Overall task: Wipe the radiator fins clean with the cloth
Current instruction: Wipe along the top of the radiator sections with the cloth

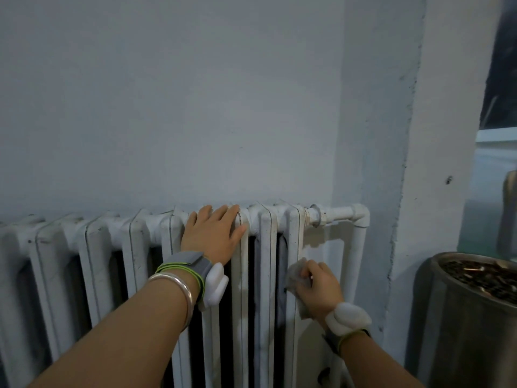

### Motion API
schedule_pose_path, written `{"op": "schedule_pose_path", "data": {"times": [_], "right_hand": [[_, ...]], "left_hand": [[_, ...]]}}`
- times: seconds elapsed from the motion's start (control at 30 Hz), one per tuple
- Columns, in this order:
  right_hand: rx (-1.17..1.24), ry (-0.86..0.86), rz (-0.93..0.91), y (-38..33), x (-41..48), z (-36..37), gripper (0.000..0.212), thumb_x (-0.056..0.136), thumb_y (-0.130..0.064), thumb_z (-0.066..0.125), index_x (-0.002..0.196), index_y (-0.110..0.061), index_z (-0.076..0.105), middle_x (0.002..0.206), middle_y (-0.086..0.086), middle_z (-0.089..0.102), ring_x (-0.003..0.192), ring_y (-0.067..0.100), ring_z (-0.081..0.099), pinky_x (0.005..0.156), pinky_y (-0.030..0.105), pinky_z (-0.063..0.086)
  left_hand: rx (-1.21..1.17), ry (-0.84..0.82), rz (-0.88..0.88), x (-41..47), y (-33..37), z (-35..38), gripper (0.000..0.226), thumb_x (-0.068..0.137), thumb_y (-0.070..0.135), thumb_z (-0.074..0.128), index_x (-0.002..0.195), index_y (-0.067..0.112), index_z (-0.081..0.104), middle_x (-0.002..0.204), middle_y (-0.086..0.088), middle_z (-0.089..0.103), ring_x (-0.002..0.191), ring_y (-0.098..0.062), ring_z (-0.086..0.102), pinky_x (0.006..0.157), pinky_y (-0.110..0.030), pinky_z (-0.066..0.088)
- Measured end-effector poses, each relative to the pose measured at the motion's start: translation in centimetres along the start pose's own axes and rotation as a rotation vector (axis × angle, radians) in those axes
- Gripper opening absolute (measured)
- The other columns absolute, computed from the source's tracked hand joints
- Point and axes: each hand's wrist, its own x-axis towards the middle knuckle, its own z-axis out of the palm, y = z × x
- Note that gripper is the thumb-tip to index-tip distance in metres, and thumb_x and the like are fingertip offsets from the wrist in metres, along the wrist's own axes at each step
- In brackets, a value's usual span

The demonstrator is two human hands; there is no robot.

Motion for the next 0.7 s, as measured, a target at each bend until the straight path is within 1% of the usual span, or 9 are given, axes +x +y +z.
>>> {"op": "schedule_pose_path", "data": {"times": [0.13,0.2,0.27,0.33,0.4,0.47,0.53,0.6,0.7], "right_hand": [[0.193,0.282,-0.085,-3.4,1.9,-2.4,0.027,0.080,-0.016,0.070,0.077,-0.023,0.044,0.088,-0.002,0.046,0.075,-0.001,0.046,0.062,0.008,0.034],[0.250,0.381,-0.166,-6.0,3.6,-3.8,0.022,0.081,-0.018,0.069,0.084,-0.021,0.048,0.091,0.001,0.050,0.078,0.005,0.048,0.065,0.013,0.035],[0.252,0.412,-0.219,-8.1,5.7,-4.7,0.018,0.083,-0.022,0.067,0.092,-0.019,0.051,0.095,0.004,0.052,0.083,0.015,0.053,0.071,0.026,0.042],[0.186,0.393,-0.215,-9.6,7.9,-5.1,0.020,0.085,-0.024,0.063,0.100,-0.017,0.054,0.101,0.007,0.054,0.088,0.019,0.054,0.075,0.031,0.045],[0.098,0.353,-0.216,-10.7,9.8,-5.0,0.023,0.085,-0.025,0.061,0.105,-0.014,0.057,0.103,0.011,0.057,0.092,0.025,0.056,0.078,0.035,0.047],[0.009,0.289,-0.209,-11.4,11.2,-4.2,0.024,0.087,-0.026,0.059,0.106,-0.012,0.059,0.103,0.014,0.059,0.094,0.030,0.056,0.079,0.037,0.047],[-0.081,0.218,-0.185,-12.0,12.2,-3.1,0.026,0.089,-0.026,0.056,0.109,-0.011,0.062,0.105,0.016,0.060,0.098,0.033,0.056,0.080,0.035,0.047],[-0.206,0.106,-0.158,-12.6,12.6,-2.0,0.029,0.092,-0.028,0.050,0.112,-0.013,0.063,0.110,0.014,0.061,0.104,0.034,0.055,0.083,0.034,0.045],[-0.396,-0.071,-0.107,-13.8,12.6,-1.1,0.033,0.096,-0.031,0.040,0.117,-0.020,0.063,0.119,0.008,0.063,0.110,0.032,0.055,0.086,0.032,0.040]], "left_hand": [[-0.033,0.056,0.020,-0.1,-1.0,0.5,0.059,0.095,0.058,0.017,0.146,0.030,0.026,0.156,0.005,0.023,0.143,-0.023,0.018,0.117,-0.039,0.016],[-0.043,0.103,0.007,0.0,-1.6,0.4,0.065,0.092,0.059,0.012,0.146,0.027,0.028,0.156,0.004,0.024,0.143,-0.023,0.020,0.117,-0.039,0.017],[-0.021,0.124,-0.014,-0.1,-2.4,0.3,0.061,0.095,0.056,0.016,0.147,0.025,0.027,0.156,0.003,0.024,0.143,-0.022,0.019,0.118,-0.041,0.013],[0.043,0.113,-0.024,-0.2,-3.0,0.2,0.055,0.098,0.051,0.020,0.148,0.027,0.024,0.156,0.006,0.021,0.145,-0.019,0.015,0.119,-0.041,0.005],[0.080,0.115,-0.009,-0.3,-3.5,0.3,0.052,0.099,0.048,0.018,0.147,0.028,0.026,0.155,0.007,0.024,0.144,-0.018,0.017,0.118,-0.041,0.003],[0.087,0.133,0.017,-0.6,-3.6,0.2,0.059,0.094,0.050,0.007,0.141,0.027,0.036,0.151,0.006,0.035,0.139,-0.016,0.031,0.116,-0.039,0.011],[0.096,0.159,0.051,-0.6,-3.6,0.2,0.071,0.085,0.051,0.000,0.134,0.026,0.045,0.145,0.004,0.044,0.132,-0.016,0.042,0.112,-0.038,0.022],[0.095,0.171,0.060,-0.5,-3.7,0.3,0.073,0.084,0.051,-0.001,0.132,0.025,0.047,0.143,0.004,0.046,0.130,-0.015,0.044,0.110,-0.037,0.025],[0.083,0.151,0.048,-0.4,-3.8,0.4,0.069,0.086,0.050,0.000,0.134,0.027,0.043,0.146,0.007,0.042,0.134,-0.013,0.039,0.110,-0.035,0.023]]}}
